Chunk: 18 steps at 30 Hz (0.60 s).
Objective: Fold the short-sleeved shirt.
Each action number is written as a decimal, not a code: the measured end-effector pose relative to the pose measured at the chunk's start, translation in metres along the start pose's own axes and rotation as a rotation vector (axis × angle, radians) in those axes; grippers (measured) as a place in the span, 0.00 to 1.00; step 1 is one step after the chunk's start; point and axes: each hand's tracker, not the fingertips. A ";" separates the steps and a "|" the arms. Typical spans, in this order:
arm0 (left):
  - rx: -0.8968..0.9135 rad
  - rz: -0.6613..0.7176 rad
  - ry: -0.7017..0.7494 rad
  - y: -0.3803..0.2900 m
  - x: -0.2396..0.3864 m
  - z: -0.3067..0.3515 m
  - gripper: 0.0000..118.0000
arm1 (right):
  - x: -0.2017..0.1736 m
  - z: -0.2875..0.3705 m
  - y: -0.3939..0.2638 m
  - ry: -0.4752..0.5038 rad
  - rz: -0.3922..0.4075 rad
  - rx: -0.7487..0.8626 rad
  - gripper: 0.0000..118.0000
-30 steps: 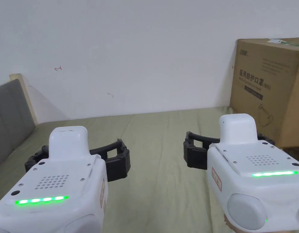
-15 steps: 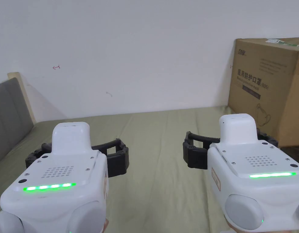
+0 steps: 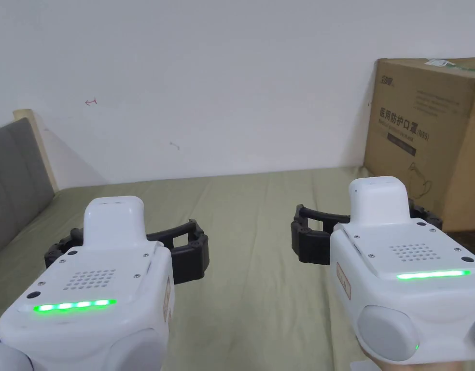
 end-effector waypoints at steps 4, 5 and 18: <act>0.005 -0.017 0.036 -0.001 0.003 -0.002 0.98 | 0.000 -0.001 -0.001 -0.004 -0.004 -0.001 0.94; 0.003 -0.018 0.027 -0.001 0.002 -0.002 0.98 | 0.000 -0.001 -0.001 -0.005 -0.002 -0.001 0.94; 0.004 -0.026 -0.010 -0.003 0.001 -0.004 0.98 | -0.001 -0.001 -0.004 -0.004 0.000 -0.010 0.94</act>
